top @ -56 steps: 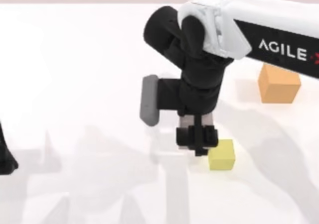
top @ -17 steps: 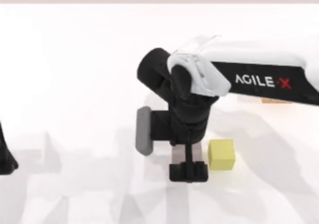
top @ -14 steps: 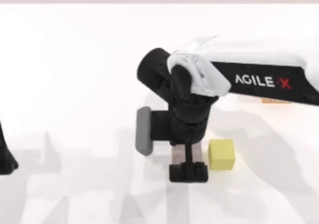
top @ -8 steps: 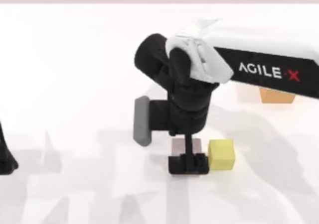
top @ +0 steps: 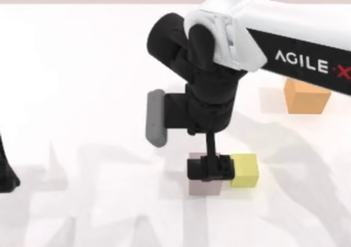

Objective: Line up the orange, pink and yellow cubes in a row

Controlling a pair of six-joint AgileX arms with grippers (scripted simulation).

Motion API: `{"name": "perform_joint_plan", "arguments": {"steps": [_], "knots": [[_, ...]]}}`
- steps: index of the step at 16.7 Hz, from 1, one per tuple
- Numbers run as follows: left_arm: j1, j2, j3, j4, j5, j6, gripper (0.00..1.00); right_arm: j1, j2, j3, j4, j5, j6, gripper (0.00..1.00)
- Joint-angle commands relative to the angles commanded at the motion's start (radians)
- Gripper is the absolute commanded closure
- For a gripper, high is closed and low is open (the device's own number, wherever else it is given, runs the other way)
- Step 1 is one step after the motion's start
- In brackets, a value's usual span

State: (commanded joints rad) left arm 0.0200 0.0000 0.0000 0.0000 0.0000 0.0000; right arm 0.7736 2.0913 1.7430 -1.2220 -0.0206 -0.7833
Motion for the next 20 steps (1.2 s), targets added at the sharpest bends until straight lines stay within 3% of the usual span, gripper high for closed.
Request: {"name": "perform_joint_plan", "arguments": {"steps": [5,15,20], "knots": [[0.0,0.0,0.0,0.0,0.0,0.0,0.0,-0.071,0.043,0.067,-0.025,0.004,0.109,0.0],[0.0,0.0,0.0,0.0,0.0,0.0,0.0,-0.476,0.244,0.385,-0.15,0.02,0.81,0.0],[0.0,0.0,0.0,0.0,0.0,0.0,0.0,-0.6,0.289,0.467,-0.179,0.025,0.984,0.0]]}}
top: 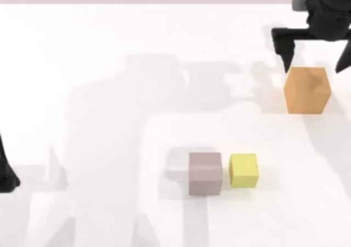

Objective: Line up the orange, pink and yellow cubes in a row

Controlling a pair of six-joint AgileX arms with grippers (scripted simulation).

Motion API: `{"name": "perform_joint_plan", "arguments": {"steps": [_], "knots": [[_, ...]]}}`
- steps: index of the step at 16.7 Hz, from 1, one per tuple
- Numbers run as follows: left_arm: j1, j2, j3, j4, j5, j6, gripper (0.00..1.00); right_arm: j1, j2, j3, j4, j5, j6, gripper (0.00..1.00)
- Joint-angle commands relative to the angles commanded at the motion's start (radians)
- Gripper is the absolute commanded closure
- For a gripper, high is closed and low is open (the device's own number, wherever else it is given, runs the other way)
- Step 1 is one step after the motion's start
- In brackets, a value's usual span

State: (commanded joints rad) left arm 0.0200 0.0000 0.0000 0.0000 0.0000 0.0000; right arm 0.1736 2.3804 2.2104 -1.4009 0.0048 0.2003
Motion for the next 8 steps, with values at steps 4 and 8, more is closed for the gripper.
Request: {"name": "perform_joint_plan", "arguments": {"steps": [4,8], "knots": [[0.0,0.0,0.0,0.0,0.0,0.0,0.0,0.001,-0.003,-0.001,0.001,0.0,0.001,0.0],[0.0,0.0,0.0,0.0,0.0,0.0,0.0,-0.002,0.006,-0.072,0.075,0.0,0.004,0.0]]}}
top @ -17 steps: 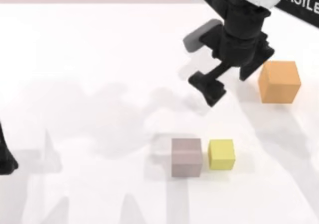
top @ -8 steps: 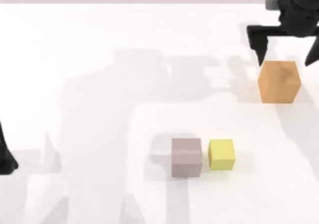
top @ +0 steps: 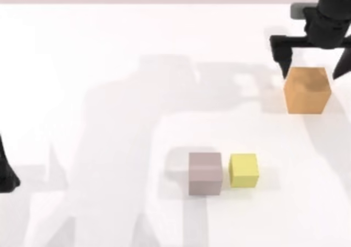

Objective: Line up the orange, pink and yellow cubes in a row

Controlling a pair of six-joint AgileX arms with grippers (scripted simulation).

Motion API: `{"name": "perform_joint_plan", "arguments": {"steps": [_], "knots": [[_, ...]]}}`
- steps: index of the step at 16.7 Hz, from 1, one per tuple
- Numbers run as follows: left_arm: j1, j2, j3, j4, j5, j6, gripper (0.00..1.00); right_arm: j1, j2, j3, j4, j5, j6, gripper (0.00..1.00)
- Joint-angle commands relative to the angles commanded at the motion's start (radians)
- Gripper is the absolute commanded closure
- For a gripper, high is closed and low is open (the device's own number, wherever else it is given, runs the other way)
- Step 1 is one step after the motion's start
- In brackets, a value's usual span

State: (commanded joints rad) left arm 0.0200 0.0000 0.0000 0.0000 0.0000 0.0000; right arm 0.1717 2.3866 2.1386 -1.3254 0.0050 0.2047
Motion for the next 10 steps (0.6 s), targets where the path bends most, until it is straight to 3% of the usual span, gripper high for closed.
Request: {"name": "perform_joint_plan", "arguments": {"steps": [5,10], "knots": [[0.0,0.0,0.0,0.0,0.0,0.0,0.0,0.001,0.03,-0.175,0.214,0.0,0.001,0.0],[0.0,0.0,0.0,0.0,0.0,0.0,0.0,0.001,0.038,-0.209,0.249,0.0,0.001,0.0]]}}
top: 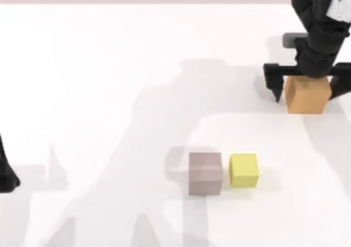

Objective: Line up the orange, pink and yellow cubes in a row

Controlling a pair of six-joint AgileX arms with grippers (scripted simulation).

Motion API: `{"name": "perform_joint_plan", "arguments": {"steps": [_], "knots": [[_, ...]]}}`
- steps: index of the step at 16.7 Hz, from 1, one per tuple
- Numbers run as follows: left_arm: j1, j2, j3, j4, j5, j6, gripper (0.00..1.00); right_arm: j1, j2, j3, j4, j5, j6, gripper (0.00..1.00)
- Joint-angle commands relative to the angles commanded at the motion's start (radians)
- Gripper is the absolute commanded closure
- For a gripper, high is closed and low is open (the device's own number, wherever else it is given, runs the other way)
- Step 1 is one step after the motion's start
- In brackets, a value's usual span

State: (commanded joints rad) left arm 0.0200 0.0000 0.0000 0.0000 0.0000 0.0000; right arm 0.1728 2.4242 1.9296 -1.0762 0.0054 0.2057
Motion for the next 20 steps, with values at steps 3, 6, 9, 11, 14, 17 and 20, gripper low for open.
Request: {"name": "perform_joint_plan", "arguments": {"steps": [3,6,9,11,14,17,20], "knots": [[0.0,0.0,0.0,0.0,0.0,0.0,0.0,0.0,0.0,0.0,0.0,0.0,0.0,0.15],[0.0,0.0,0.0,0.0,0.0,0.0,0.0,0.0,0.0,0.0,0.0,0.0,0.0,0.38],[0.0,0.0,0.0,0.0,0.0,0.0,0.0,0.0,0.0,0.0,0.0,0.0,0.0,0.6],[0.0,0.0,0.0,0.0,0.0,0.0,0.0,0.0,0.0,0.0,0.0,0.0,0.0,0.75],[0.0,0.0,0.0,0.0,0.0,0.0,0.0,0.0,0.0,0.0,0.0,0.0,0.0,0.98],[0.0,0.0,0.0,0.0,0.0,0.0,0.0,0.0,0.0,0.0,0.0,0.0,0.0,1.0],[0.0,0.0,0.0,0.0,0.0,0.0,0.0,0.0,0.0,0.0,0.0,0.0,0.0,1.0]]}}
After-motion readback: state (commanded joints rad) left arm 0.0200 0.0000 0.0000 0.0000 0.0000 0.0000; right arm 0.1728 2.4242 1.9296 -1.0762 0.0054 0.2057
